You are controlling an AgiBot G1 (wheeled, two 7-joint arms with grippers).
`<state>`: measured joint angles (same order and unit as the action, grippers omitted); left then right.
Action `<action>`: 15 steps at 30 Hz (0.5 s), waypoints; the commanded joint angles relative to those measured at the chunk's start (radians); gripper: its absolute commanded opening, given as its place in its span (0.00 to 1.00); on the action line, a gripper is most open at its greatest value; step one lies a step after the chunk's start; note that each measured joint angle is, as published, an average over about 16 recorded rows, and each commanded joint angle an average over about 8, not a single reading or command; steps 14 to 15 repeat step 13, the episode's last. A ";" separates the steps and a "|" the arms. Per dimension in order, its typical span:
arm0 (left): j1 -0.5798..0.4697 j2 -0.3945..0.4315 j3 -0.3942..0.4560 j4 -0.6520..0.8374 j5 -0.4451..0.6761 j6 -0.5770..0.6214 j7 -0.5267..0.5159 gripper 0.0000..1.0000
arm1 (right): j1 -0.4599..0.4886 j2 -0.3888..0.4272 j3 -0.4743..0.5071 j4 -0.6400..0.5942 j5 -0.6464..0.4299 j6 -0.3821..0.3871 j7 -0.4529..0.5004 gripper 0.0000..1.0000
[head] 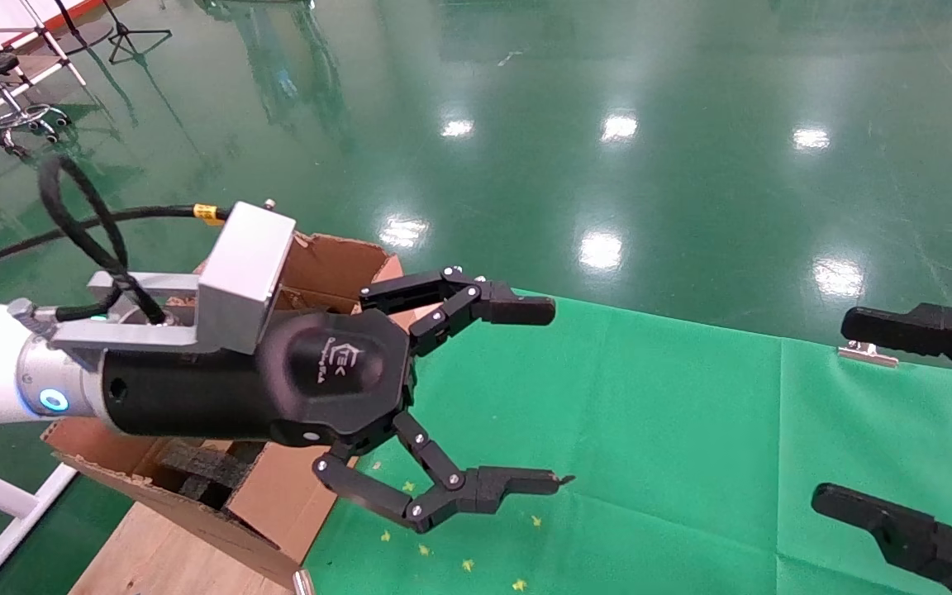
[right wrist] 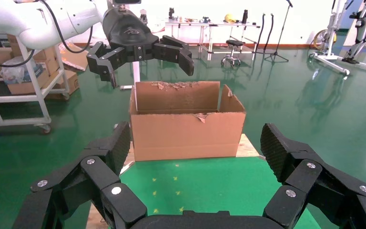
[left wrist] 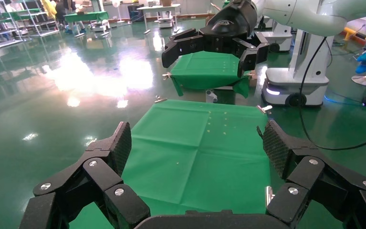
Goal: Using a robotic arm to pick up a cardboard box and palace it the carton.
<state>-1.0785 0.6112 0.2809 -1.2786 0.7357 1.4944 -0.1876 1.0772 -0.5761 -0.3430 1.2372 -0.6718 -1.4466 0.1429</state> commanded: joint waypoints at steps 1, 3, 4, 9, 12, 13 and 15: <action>0.000 0.000 0.000 0.000 0.000 0.000 0.000 1.00 | 0.000 0.000 0.000 0.000 0.000 0.000 0.000 1.00; 0.000 0.000 0.000 0.000 0.000 0.000 0.000 1.00 | 0.000 0.000 0.000 0.000 0.000 0.000 0.000 1.00; 0.000 0.000 0.000 0.000 0.000 0.000 0.000 1.00 | 0.000 0.000 0.000 0.000 0.000 0.000 0.000 1.00; 0.000 0.000 0.000 0.000 0.000 0.000 0.000 1.00 | 0.000 0.000 0.000 0.000 0.000 0.000 0.000 1.00; 0.000 0.000 0.000 0.000 0.000 0.000 0.000 1.00 | 0.000 0.000 0.000 0.000 0.000 0.000 0.000 1.00; 0.000 0.000 0.000 0.000 0.000 0.000 0.000 1.00 | 0.000 0.000 0.000 0.000 0.000 0.000 0.000 1.00; 0.000 0.000 0.000 0.000 0.000 0.000 0.000 1.00 | 0.000 0.000 0.000 0.000 0.000 0.000 0.000 1.00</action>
